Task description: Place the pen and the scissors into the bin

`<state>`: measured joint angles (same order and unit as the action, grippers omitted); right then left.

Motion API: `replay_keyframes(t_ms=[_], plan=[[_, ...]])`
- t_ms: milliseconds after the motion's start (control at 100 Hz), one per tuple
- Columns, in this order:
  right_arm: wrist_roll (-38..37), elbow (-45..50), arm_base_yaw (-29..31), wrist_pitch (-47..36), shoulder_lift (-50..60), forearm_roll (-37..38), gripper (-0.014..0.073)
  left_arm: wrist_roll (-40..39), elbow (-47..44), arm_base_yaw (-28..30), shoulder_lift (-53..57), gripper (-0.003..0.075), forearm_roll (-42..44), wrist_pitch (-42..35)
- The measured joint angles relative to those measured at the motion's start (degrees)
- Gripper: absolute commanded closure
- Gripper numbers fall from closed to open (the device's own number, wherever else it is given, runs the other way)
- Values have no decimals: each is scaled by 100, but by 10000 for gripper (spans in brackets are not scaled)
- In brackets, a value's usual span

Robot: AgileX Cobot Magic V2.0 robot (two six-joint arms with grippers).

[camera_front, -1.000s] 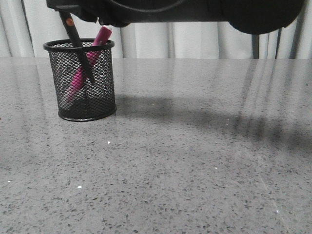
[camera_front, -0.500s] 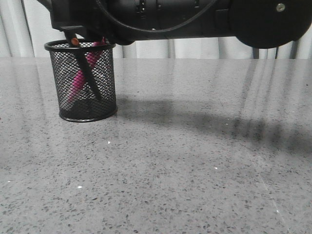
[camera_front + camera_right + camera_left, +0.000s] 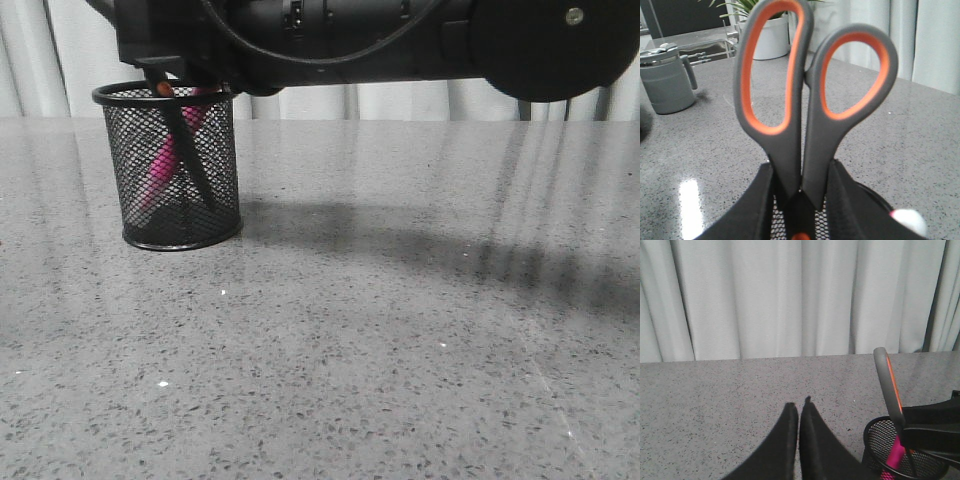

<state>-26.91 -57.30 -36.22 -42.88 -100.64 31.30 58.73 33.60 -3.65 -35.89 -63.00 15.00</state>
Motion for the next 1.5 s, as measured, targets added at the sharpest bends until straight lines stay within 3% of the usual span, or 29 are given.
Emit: replay_keyframes(t_ms=[610, 730, 880, 950, 1290, 1380, 1500], plan=[[24, 0, 0, -120, -165, -137, 654, 0, 0, 0, 0, 742, 0, 0], [24, 0, 0, -164, -169, -137, 537, 0, 0, 0, 0, 742, 0, 0], [24, 0, 2, -323, -204, -137, 261, 0, 0, 0, 0, 742, 0, 0], [24, 0, 24, -406, -204, -137, 221, 0, 0, 0, 0, 742, 0, 0], [24, 0, 212, -865, 19, -39, 235, 0, 0, 0, 9, 742, 0, 0], [24, 0, 280, -865, 254, 63, 299, 0, 0, 0, 9, 742, 10, 0], [24, 0, 384, -590, 767, 117, 462, 0, 0, 0, 9, 742, 10, 0]])
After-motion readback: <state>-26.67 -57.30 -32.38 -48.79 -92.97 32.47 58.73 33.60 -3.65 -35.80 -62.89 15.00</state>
